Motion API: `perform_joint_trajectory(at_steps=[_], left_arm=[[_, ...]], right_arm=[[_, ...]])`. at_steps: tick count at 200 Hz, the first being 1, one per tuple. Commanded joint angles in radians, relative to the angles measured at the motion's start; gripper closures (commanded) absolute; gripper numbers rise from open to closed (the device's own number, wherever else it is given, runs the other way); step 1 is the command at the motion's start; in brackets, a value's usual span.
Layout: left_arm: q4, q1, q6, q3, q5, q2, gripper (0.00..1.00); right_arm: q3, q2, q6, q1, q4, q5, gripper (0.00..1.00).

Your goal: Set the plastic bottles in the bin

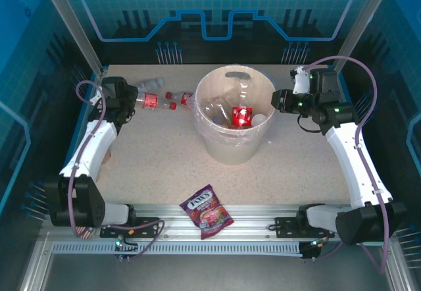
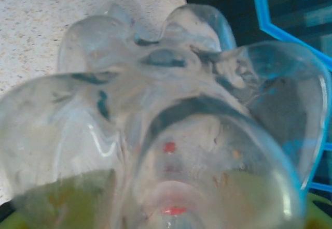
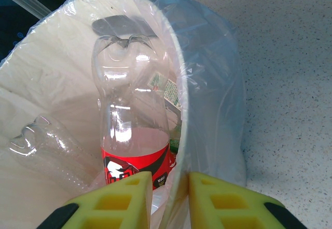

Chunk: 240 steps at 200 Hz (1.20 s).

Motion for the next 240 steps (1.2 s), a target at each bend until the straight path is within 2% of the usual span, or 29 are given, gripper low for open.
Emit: perform_joint_trajectory(at_steps=[1,71,94,162,200,240], left_arm=[[0.0,-0.036,0.072,0.059,0.006,-0.09,0.49],[0.015,-0.123,0.26,0.247,0.084,-0.21,0.67],[0.029,-0.163,0.301,0.301,0.148,-0.208,0.74],[-0.054,-0.405,0.497,0.542,0.289,-0.003,0.89],[-0.082,-0.542,0.577,0.604,0.262,0.112,0.9],[-0.103,-0.639,0.639,0.656,0.229,0.23,0.91]], right_arm=[[0.007,0.002,-0.014,0.029,-0.051,-0.019,0.75],[0.006,0.0,-0.012,0.032,-0.05,-0.016,0.75],[0.008,0.0,-0.014,0.034,-0.053,-0.015,0.75],[0.009,-0.01,-0.011,0.041,-0.055,-0.008,0.75],[0.009,-0.013,-0.008,0.048,-0.056,-0.003,0.75],[0.011,-0.009,-0.008,0.055,-0.056,0.003,0.75]])
